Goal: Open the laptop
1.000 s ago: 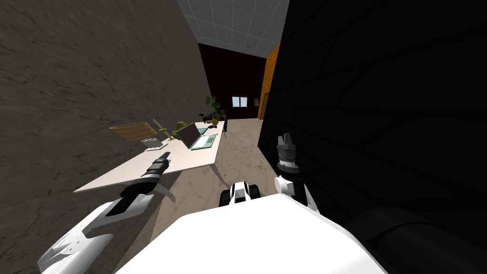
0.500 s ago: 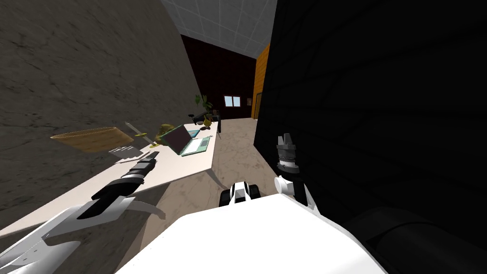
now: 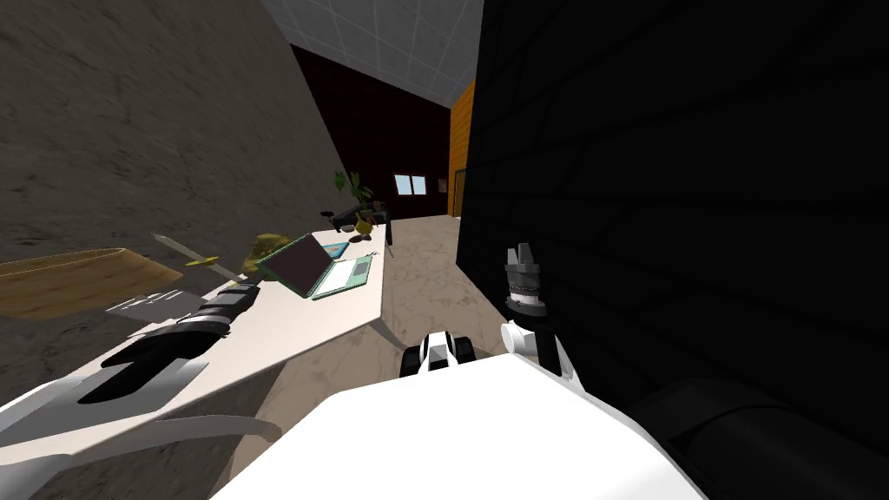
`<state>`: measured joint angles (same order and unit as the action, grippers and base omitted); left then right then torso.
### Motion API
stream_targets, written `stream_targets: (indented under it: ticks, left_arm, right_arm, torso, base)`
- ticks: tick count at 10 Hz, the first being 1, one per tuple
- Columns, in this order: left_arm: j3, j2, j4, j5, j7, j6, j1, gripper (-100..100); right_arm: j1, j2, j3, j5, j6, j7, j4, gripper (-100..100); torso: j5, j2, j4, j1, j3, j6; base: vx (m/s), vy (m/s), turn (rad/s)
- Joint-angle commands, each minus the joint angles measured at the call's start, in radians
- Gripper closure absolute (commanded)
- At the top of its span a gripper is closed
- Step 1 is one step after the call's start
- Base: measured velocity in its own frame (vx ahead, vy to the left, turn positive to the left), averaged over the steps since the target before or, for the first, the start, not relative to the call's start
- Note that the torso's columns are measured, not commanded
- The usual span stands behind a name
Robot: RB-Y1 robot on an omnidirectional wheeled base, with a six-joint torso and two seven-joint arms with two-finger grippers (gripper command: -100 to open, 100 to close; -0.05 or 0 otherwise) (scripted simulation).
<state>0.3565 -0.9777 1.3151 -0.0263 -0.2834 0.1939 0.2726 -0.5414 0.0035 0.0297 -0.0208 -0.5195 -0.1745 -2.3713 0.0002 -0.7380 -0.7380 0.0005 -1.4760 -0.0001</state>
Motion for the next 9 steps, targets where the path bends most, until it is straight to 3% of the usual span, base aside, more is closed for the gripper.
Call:
stream_targets:
  ticks: [1, 3, 5, 6, 7, 8, 9]
  left_arm:
    - [0.014, -0.051, -0.033, -0.016, -0.018, -0.018, 0.003, -100]
    - [0.023, -0.084, -0.050, -0.024, -0.030, -0.030, 0.005, -100]
    - [0.025, -0.077, -0.039, -0.022, -0.028, -0.031, 0.010, -100]
    - [0.025, -0.077, -0.039, -0.022, -0.028, -0.030, 0.010, 100]
    - [0.027, -0.065, -0.042, -0.064, 0.022, -0.029, 0.002, 100]
    - [0.027, -0.065, -0.042, -0.064, 0.024, -0.029, 0.002, 100]
    - [0.028, -0.059, -0.043, -0.085, 0.049, -0.028, -0.002, 100]
  right_arm:
    - [0.000, 0.000, 0.000, 0.000, 0.000, 0.000, 0.000, 0]
    - [0.000, 0.000, 0.000, 0.000, 0.000, 0.000, 0.000, 0]
    - [0.000, 0.000, 0.000, 0.000, 0.000, 0.000, 0.000, 0]
    - [0.000, 0.000, 0.000, 0.000, 0.000, 0.000, 0.000, 0]
    - [0.000, 0.000, 0.000, 0.000, 0.000, 0.000, 0.000, 0]
    - [0.000, 0.000, 0.000, 0.000, 0.000, 0.000, 0.000, 0]
    - [0.000, 0.000, 0.000, 0.000, 0.000, 0.000, 0.000, 0]
  torso:
    - [0.000, 0.000, 0.000, 0.000, 0.000, 0.000]
    - [0.000, 0.000, 0.000, -0.001, 0.000, 0.000]
    - [-0.001, -0.001, 0.000, -0.003, 0.001, -0.001]
    - [-0.001, -0.001, 0.000, -0.003, 0.001, 0.000]
    - [-0.001, -0.001, 0.000, -0.002, 0.000, 0.000]
    - [-0.001, 0.001, 0.000, -0.003, -0.001, 0.000]
    - [-0.001, 0.001, 0.000, -0.003, -0.001, 0.000]
  base:
    - [0.025, 0.073, -0.201]
    - [0.022, 0.066, -0.193]
    - [0.005, 0.015, -0.011]
    - [0.000, 0.000, 0.000]
    - [0.030, -0.050, 0.001]
    - [0.035, -0.070, 0.005]
    - [0.032, -0.056, 0.003]
